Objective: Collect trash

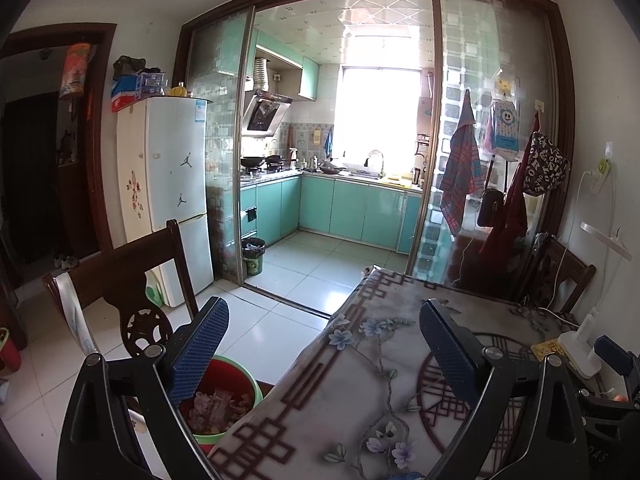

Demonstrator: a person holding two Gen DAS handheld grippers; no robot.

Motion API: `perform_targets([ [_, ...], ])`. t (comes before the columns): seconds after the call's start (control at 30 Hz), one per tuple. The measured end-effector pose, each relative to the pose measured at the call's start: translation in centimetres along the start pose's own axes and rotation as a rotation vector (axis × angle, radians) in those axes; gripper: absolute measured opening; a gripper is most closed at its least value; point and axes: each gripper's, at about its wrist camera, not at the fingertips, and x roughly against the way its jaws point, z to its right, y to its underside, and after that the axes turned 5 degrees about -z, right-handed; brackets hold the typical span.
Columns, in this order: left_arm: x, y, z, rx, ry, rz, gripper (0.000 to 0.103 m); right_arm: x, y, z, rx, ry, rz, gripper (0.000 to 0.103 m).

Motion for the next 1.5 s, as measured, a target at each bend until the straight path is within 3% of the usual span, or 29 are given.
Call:
perform_targets([
  [0.9, -1.7, -0.8, 1.0, -0.017, 0.010, -0.022, 0.097, -0.6, 0.0, 0.6, -0.014, 0.007, -0.010, 0.103],
  [1.5, -2.0, 0.0, -0.6, 0.003, 0.004, -0.045, 0.097, -0.8, -0.1, 0.3, 0.000, -0.001, -0.010, 0.103],
])
